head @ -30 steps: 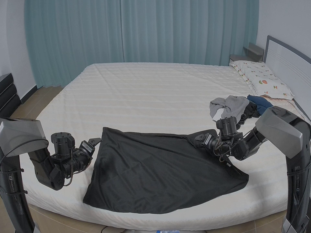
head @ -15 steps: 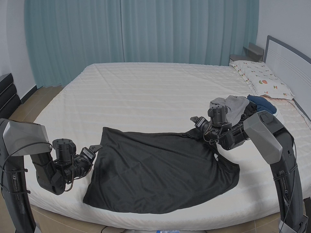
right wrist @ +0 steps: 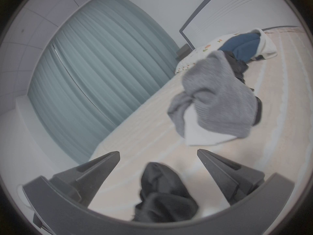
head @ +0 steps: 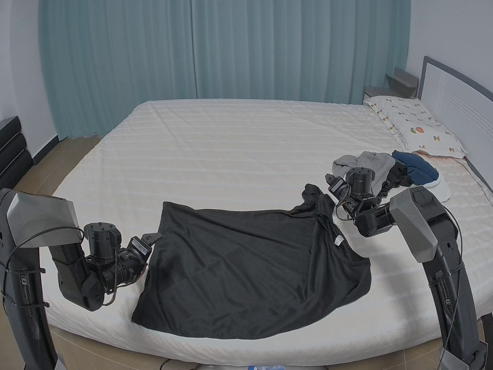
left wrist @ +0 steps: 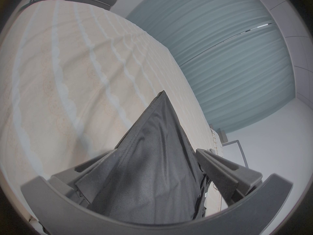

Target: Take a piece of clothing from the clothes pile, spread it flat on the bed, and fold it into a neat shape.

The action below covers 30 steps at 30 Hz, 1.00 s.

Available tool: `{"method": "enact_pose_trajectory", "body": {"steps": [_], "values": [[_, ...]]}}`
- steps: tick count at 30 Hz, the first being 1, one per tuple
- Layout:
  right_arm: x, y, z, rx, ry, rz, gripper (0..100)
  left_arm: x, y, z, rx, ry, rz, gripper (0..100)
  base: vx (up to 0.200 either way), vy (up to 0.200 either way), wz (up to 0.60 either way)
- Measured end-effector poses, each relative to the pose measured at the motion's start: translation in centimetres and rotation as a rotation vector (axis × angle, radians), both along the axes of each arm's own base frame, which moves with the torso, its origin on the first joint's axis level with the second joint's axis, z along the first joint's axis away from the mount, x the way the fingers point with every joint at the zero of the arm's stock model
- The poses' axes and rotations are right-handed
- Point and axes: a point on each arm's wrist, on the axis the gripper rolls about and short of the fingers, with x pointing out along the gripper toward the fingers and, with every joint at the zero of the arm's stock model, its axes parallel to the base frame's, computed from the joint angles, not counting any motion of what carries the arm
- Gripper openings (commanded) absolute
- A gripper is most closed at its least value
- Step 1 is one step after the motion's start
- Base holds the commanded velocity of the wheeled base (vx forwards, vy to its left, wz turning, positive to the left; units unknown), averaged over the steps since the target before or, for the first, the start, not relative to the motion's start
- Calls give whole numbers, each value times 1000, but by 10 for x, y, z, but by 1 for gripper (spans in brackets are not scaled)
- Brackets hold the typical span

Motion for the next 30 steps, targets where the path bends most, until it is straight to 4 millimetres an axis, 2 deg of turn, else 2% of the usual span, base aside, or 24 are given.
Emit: {"method": "enact_pose_trajectory", "body": {"steps": [6,13,21,28,30], "values": [[-15,-21,-16,-12,84,8,100,0,0,0,1,2,-1,100,0,0,0],[-53,-42,-21,-6,183,91,100,0,0,-1,2,2,-1,100,0,0,0],[-121,-66,-20,10,308,160,100,0,0,-1,1,3,0,100,0,0,0],[-188,-78,-19,37,389,224,100,-1,0,-1,-1,4,0,100,0,0,0],[-201,-79,-18,45,395,241,100,-1,0,0,-1,-3,1,100,0,0,0]]}}
